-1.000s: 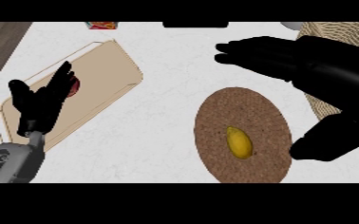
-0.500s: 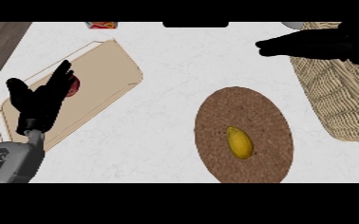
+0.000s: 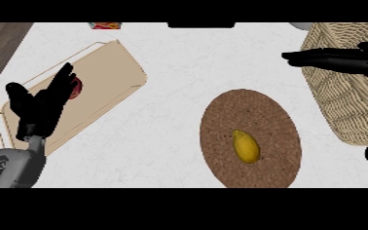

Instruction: Pick the lemon from the placemat and place it in the basket

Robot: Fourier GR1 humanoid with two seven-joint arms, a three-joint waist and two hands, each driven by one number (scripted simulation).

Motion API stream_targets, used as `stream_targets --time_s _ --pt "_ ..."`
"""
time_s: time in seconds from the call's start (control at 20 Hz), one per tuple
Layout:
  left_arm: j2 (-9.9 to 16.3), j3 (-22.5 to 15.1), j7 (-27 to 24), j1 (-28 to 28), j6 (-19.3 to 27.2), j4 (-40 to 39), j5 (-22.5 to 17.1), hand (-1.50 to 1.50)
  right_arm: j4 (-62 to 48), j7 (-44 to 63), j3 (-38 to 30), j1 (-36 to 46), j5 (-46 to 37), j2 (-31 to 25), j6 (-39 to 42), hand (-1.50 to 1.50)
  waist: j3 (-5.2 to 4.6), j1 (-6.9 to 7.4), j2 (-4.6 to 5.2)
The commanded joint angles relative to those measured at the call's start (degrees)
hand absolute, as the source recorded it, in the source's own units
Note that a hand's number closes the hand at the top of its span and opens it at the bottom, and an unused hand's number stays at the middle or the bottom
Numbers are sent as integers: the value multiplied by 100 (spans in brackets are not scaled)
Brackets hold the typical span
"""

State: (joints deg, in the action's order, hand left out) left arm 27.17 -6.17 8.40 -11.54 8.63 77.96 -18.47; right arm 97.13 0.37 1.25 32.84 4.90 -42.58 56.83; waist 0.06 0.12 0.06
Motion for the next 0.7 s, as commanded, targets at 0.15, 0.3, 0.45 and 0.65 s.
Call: stream_targets --time_s 0.15,0.3,0.45,0.65 --pt "-170 14 257 67 119 412 232 0 125 -1451 155 -1154 -1599 607 -520 -150 5 24 0" --pt "-35 225 236 89 -154 260 124 0 163 -1297 795 -1235 -2154 1333 -1288 -150 0 39 0" --pt "-316 124 99 175 -15 310 319 0 -404 -2052 931 -1290 -2639 1464 -1681 -150 0 53 6" --pt "-320 235 437 5 15 333 410 0 -570 -1895 1008 -1395 -2503 1935 -1740 -150 -4 12 -7"
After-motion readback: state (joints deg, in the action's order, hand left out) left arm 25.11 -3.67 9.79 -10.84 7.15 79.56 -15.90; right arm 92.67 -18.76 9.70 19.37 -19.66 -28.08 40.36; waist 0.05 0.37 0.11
